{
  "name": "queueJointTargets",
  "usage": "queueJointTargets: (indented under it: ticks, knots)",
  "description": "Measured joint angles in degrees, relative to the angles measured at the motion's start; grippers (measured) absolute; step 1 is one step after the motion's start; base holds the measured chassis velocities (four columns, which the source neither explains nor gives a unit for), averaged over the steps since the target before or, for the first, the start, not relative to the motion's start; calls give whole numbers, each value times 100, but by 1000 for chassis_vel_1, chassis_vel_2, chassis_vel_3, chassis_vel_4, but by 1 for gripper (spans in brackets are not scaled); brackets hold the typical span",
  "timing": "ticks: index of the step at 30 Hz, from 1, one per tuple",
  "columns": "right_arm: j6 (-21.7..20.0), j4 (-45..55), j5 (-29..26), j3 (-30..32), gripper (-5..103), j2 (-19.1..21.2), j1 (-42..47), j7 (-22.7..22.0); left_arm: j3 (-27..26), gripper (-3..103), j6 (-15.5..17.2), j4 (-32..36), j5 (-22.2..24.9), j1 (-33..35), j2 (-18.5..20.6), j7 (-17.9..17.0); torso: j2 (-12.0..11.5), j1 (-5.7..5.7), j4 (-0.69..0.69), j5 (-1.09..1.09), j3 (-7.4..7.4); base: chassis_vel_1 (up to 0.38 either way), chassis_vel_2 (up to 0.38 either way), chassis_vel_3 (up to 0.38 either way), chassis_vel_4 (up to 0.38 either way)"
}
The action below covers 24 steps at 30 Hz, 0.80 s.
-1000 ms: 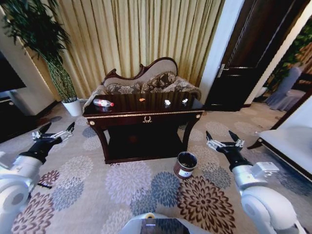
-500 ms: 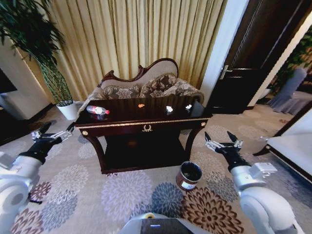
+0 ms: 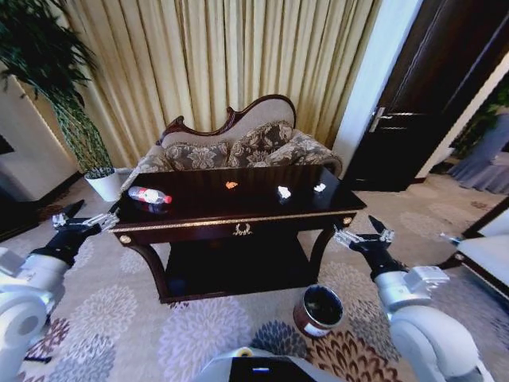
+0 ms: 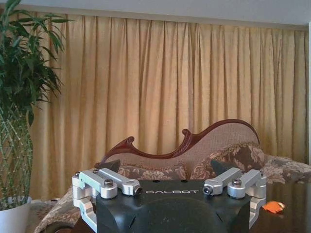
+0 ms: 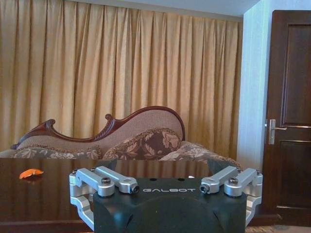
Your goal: Move to the front of the table and place the trash on the table into the trash bin.
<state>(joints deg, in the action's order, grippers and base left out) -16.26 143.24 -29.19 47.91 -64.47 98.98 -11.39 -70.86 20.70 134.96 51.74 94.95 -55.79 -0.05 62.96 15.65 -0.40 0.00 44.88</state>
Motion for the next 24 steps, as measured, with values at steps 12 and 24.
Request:
queueJointTargets:
  ticks: [12,24]
  knots:
    - [-201,0,-159,-222,100,256,-290,-437,-3,100,2,6,8,4,-35,11,0,0,0,-1,-1,-143,151,149,-142]
    - [-1380,-494,-2564,-332,100,1458,-1598,-2006,26,100,24,109,-14,-19,-140,-4,-1,2,0,0,2,7,-13,-7,9]
